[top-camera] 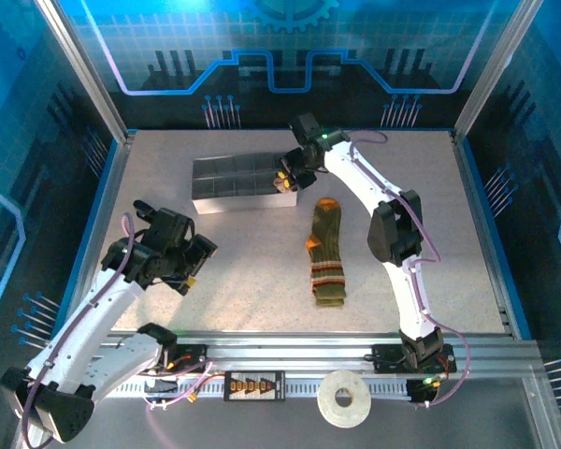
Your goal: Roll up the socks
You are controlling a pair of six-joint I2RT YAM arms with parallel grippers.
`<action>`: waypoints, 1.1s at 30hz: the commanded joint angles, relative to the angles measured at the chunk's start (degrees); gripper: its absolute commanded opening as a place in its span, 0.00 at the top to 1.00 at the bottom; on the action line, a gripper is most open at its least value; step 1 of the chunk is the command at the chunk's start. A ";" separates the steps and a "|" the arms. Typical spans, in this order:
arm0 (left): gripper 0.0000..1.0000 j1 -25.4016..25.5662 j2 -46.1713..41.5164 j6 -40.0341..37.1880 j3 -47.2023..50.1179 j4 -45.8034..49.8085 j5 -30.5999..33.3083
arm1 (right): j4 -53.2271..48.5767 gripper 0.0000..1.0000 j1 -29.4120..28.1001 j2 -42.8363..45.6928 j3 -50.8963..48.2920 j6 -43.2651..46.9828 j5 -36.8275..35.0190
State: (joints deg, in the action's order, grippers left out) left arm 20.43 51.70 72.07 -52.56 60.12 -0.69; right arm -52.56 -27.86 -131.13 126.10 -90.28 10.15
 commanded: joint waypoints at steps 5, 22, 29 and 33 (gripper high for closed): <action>0.20 0.28 -1.03 0.78 0.57 2.73 1.21 | 1.77 1.00 1.42 -1.85 -0.33 -6.03 2.25; 0.16 0.32 -19.60 -8.69 2.87 -17.66 5.51 | -3.15 1.00 0.97 -6.59 -0.78 -12.07 0.22; 0.17 0.32 -24.48 -21.74 3.36 -26.82 5.60 | -4.14 1.00 1.05 -7.69 -0.36 -14.92 0.18; 0.17 0.32 -23.76 -28.42 0.74 -24.21 6.06 | -4.53 1.00 0.96 -8.77 1.43 -14.93 0.90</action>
State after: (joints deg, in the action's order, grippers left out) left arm 20.43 27.94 52.05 -49.80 37.06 4.19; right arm -52.03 -26.98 -136.53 126.32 -103.18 11.22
